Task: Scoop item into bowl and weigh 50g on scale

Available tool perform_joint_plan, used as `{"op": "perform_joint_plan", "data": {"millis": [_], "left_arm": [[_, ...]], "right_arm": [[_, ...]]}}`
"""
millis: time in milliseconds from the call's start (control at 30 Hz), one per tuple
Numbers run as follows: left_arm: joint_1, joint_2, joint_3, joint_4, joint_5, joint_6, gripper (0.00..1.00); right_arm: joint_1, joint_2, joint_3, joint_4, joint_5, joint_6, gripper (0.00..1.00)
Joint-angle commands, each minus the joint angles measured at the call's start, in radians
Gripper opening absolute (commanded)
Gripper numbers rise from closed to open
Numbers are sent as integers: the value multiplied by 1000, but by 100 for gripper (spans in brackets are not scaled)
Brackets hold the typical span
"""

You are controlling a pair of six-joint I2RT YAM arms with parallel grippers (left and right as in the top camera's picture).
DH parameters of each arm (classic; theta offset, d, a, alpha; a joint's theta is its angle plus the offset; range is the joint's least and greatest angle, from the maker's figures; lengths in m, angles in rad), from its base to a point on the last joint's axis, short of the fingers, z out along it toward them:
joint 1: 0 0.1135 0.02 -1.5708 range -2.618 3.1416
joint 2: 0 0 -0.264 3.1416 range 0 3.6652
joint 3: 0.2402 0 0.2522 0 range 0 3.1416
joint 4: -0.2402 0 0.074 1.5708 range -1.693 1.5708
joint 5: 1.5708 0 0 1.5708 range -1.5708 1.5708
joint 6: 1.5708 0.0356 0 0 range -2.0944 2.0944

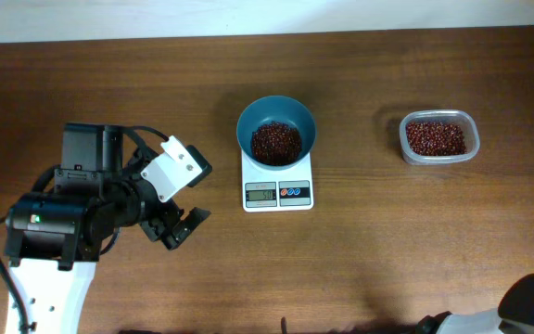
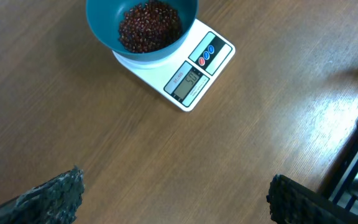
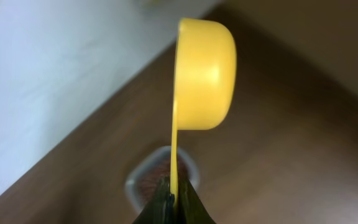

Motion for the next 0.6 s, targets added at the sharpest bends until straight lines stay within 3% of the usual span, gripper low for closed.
{"op": "perform_joint_plan", "data": {"millis": [0, 100, 400, 567], "left_arm": [[5, 2, 18, 0, 16, -13, 99], [5, 2, 18, 0, 16, -13, 99], [5, 2, 18, 0, 16, -13, 99], [5, 2, 18, 0, 16, -13, 99]], "right_arm": [[-80, -10, 3, -137, 132, 45, 4], [-144, -10, -60, -175, 155, 45, 4], [-147, -25, -272, -75, 185, 22, 4], [-147, -157, -489, -1, 129, -40, 4]]}}
